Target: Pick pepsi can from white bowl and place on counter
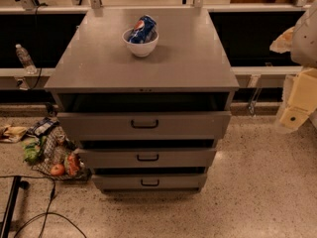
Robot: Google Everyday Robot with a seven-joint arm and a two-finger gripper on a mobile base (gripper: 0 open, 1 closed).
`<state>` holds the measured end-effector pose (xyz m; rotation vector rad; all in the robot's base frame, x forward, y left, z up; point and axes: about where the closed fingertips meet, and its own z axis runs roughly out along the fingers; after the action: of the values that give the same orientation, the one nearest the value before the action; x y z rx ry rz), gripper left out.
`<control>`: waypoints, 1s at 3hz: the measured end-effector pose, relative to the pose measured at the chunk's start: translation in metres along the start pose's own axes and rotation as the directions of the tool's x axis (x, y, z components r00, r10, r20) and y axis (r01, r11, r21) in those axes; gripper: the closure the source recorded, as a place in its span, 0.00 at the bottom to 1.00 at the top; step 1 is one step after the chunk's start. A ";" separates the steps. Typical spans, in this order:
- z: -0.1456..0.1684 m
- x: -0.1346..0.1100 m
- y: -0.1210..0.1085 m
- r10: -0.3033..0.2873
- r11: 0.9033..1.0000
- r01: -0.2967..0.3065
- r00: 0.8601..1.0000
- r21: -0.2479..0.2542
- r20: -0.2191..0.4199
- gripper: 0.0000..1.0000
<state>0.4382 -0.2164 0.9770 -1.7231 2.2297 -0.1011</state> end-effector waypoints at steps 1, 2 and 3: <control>0.000 0.000 0.000 0.000 1.000 0.000 1.000 0.000 0.000 0.00; -0.001 -0.001 -0.002 0.004 1.000 -0.005 1.000 0.010 0.017 0.00; -0.010 0.012 -0.041 0.113 0.986 -0.131 0.978 0.101 0.174 0.00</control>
Offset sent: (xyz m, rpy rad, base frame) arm 0.0063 0.0000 0.0025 0.0557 -0.0263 -0.0064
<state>0.4705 -0.2403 0.9940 -1.4754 2.1567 -0.0497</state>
